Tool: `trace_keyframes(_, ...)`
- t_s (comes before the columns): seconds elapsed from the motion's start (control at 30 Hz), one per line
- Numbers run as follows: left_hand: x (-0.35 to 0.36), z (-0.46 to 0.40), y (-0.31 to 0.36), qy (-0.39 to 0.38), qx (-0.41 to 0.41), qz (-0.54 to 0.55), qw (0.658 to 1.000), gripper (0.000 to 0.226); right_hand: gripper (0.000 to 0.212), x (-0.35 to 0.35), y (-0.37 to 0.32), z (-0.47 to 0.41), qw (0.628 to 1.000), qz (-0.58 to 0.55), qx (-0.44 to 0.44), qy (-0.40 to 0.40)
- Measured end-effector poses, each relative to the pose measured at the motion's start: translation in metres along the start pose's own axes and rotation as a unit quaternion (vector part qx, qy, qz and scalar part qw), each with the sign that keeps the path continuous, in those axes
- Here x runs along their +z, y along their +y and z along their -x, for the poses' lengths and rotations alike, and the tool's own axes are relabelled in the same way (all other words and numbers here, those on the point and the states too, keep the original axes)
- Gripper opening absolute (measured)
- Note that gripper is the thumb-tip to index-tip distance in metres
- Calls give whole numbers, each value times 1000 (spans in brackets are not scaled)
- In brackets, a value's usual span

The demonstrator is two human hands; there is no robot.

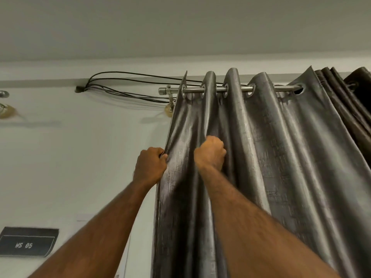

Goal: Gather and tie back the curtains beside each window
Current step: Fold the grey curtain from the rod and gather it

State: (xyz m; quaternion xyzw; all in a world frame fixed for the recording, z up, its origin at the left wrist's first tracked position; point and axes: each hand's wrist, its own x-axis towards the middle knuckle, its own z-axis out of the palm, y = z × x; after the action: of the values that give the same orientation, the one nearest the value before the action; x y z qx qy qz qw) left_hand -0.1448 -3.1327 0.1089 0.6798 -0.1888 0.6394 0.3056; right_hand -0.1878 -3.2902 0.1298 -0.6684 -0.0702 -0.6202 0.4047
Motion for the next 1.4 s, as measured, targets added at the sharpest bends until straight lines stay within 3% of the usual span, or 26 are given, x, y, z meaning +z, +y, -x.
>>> trace_keyframes(0.17,9,-1,-1,-41,46,44,997,30,23,23,-17,-5,986,-31,-55,-153)
trace_keyframes(0.4,56,5,39,-86,58,102,989,35,25,-19,5,-26,975,-113,-70,-177)
trace_keyframes(0.53,84,16,69,-54,7,151,987,40,16,-56,30,-41,991,67,-64,-97)
trace_keyframes(0.6,93,16,100,-48,24,188,981,34,12,-79,40,-47,991,111,-50,-48)
trace_keyframes(0.8,111,8,193,-66,128,195,970,21,26,-134,59,-78,991,110,34,73)
trace_keyframes(0.9,113,12,149,-76,123,177,974,29,19,-120,70,-67,995,98,-30,3)
trace_keyframes(1.0,105,22,97,-92,19,220,971,33,14,-76,56,-47,984,56,-134,-100)
trace_keyframes(1.1,97,30,76,-67,-43,273,959,42,20,-47,38,-41,976,43,-154,-146)
trace_keyframes(1.17,92,30,75,-49,-25,263,963,39,21,-44,35,-39,979,32,-183,-83)
trace_keyframes(1.23,90,27,76,-27,2,211,977,31,10,-55,43,-44,977,69,-191,63)
trace_keyframes(1.27,91,26,76,-24,8,188,982,26,24,-63,49,-46,971,120,-171,116)
trace_keyframes(1.33,96,26,75,-25,11,172,985,17,55,-78,64,-53,961,218,-104,132)
trace_keyframes(1.4,99,27,73,-20,8,168,986,14,67,-90,77,-60,969,215,-63,104)
